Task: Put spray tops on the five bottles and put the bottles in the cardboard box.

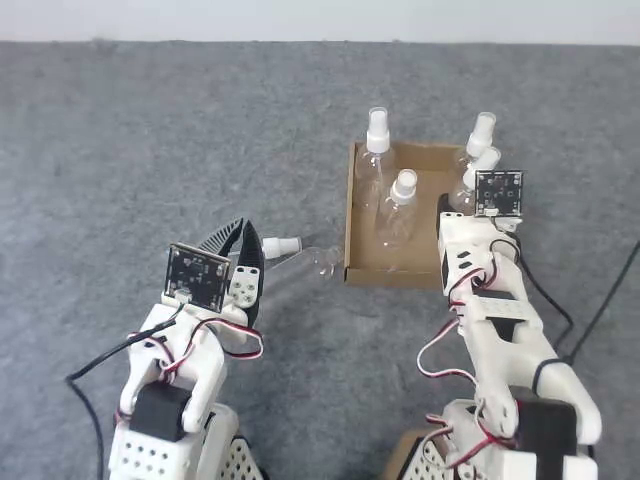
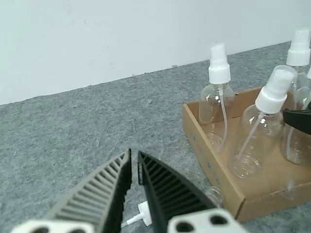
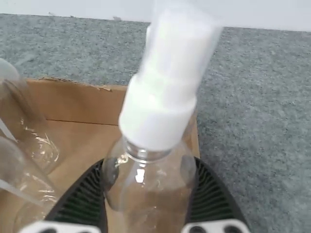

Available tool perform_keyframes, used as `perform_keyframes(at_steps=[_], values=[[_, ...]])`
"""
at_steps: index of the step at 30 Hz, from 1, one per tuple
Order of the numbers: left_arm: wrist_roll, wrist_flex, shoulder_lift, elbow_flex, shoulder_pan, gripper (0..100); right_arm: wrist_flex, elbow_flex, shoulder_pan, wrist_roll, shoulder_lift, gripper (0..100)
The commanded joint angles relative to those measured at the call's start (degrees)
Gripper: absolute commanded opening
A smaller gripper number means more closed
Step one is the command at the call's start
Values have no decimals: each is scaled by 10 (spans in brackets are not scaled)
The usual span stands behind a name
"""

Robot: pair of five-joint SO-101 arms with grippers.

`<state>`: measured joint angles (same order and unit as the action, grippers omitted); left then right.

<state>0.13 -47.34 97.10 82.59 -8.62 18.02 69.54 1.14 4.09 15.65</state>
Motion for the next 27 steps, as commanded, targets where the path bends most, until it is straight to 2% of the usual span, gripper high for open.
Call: perform_keyframes(at_steps=[1,27], values=[[-5,14,1,-4,4,11,9,-18,1,9,6,7],[-6,15,1,-4,4,11,13,-18,1,8,6,24]])
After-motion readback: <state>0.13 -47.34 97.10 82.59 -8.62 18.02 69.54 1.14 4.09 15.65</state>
